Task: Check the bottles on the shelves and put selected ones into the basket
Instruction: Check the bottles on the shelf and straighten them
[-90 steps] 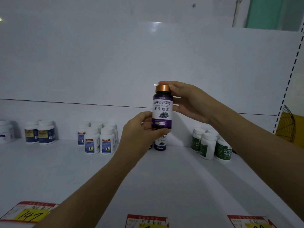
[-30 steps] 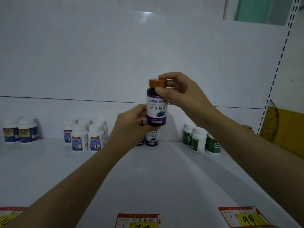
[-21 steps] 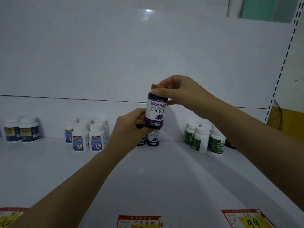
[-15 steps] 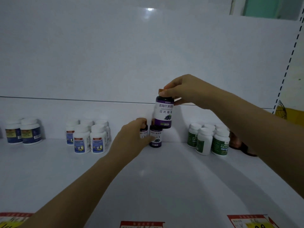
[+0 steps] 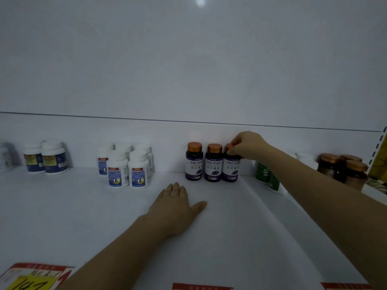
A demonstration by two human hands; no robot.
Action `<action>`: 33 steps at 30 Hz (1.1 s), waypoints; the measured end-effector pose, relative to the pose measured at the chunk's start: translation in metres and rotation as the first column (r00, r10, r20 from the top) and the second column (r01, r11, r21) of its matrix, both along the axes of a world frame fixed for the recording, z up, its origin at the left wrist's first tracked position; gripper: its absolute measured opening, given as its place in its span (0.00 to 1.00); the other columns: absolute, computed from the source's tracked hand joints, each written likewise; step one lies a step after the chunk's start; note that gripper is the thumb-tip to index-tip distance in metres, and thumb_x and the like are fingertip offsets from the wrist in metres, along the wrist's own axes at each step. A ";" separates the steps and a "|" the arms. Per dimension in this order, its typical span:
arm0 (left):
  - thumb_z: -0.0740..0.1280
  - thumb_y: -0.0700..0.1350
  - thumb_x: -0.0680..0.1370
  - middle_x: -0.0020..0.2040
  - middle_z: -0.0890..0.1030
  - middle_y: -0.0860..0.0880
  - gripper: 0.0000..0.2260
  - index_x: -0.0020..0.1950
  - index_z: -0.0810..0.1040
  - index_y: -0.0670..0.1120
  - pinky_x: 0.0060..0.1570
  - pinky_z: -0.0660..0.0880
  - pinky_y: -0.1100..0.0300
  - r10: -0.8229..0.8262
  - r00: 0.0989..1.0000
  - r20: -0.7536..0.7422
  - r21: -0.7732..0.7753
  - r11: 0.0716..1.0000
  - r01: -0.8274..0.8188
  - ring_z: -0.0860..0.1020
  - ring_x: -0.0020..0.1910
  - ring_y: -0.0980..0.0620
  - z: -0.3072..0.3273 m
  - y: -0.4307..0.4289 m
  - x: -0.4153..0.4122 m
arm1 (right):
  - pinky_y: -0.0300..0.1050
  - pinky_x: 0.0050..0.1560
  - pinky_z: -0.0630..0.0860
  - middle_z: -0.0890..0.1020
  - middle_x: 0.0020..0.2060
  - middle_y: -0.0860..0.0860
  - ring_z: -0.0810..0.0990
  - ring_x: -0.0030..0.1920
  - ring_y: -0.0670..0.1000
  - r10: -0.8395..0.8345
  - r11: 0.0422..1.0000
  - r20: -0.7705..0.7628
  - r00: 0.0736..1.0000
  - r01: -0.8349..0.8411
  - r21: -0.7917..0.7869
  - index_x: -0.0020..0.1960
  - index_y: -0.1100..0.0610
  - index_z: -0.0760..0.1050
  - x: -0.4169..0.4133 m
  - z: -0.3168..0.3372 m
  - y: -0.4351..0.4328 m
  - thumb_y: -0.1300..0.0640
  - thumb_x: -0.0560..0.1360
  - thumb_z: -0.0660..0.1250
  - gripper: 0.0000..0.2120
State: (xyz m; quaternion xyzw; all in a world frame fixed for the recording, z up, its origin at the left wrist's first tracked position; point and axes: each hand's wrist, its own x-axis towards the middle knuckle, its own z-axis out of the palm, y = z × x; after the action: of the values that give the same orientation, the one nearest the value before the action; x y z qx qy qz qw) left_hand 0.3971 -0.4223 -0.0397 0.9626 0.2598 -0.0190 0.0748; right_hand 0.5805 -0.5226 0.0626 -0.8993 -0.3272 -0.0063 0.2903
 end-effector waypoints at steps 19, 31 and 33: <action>0.43 0.65 0.79 0.78 0.45 0.41 0.37 0.77 0.43 0.40 0.74 0.47 0.53 0.040 0.978 -0.207 0.021 0.999 -0.036 0.47 0.77 0.45 0.015 -0.004 0.006 | 0.43 0.58 0.73 0.76 0.62 0.54 0.75 0.60 0.53 0.055 0.998 0.016 0.998 -0.055 -0.015 0.65 0.57 0.72 0.005 0.009 -0.058 0.53 0.73 0.71 0.22; 0.55 0.61 0.79 0.70 0.68 0.43 0.31 0.74 0.59 0.41 0.64 0.68 0.54 0.042 0.954 0.297 -0.117 0.993 -0.007 0.69 0.67 0.46 0.043 -0.134 0.078 | 0.36 0.51 0.68 0.78 0.60 0.52 0.75 0.59 0.50 0.185 0.980 0.186 0.965 -0.167 -0.111 0.63 0.57 0.75 0.045 0.035 -0.154 0.55 0.76 0.67 0.16; 0.53 0.61 0.79 0.77 0.53 0.43 0.34 0.77 0.49 0.42 0.72 0.57 0.54 0.025 0.958 0.285 -0.079 0.997 -0.003 0.57 0.75 0.46 0.033 -0.154 0.089 | 0.36 0.52 0.67 0.78 0.60 0.53 0.75 0.60 0.51 0.220 0.971 0.255 0.942 -0.188 -0.145 0.64 0.57 0.75 0.056 0.026 -0.157 0.54 0.77 0.65 0.16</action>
State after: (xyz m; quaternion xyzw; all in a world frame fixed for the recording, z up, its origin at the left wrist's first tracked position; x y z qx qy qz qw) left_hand 0.4861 -0.5765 -0.0071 0.9498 0.2522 0.1106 0.1488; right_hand 0.6368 -0.6798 0.0881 -0.8669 -0.4549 -0.0787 0.1882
